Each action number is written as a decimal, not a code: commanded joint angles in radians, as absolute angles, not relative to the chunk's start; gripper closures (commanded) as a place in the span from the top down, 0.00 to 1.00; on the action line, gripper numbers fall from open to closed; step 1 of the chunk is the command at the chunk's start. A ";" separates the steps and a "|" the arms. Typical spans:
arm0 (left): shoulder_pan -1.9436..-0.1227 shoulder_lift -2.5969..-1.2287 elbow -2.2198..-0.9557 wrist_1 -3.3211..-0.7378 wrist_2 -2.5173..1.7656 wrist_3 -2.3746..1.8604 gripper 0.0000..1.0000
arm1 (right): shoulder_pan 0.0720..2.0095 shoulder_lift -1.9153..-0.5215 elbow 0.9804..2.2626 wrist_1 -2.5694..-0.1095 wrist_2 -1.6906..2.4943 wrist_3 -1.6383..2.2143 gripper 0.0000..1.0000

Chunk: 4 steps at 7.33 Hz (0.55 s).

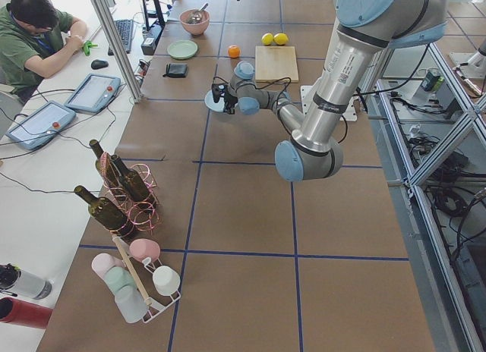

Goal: Pick orange to plate
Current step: 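Push the light blue plate toward the table center with the left gripper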

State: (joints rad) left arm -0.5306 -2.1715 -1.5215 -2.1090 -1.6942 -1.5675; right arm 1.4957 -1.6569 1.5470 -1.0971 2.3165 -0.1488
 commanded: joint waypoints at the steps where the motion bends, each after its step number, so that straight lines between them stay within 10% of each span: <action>1: -0.479 -2.210 -1.474 -2.105 -1.637 -1.575 0.00 | 1.496 -1.655 1.546 -1.098 2.316 -0.149 1.00; 2: -0.480 -2.209 -1.477 -2.105 -1.638 -1.572 0.01 | 1.496 -1.654 1.546 -1.098 2.316 -0.149 1.00; 3: -0.480 -2.207 -1.479 -2.105 -1.638 -1.571 0.53 | 1.496 -1.654 1.548 -1.098 2.316 -0.149 1.00; 4: -0.480 -2.207 -1.482 -2.103 -1.638 -1.569 0.82 | 1.496 -1.654 1.549 -1.098 2.316 -0.147 1.00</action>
State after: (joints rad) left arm -0.4811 -2.2077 -1.4793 -2.1043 -1.6393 -1.5714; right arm 1.4956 -1.6540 1.5475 -1.0983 2.3163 -0.1485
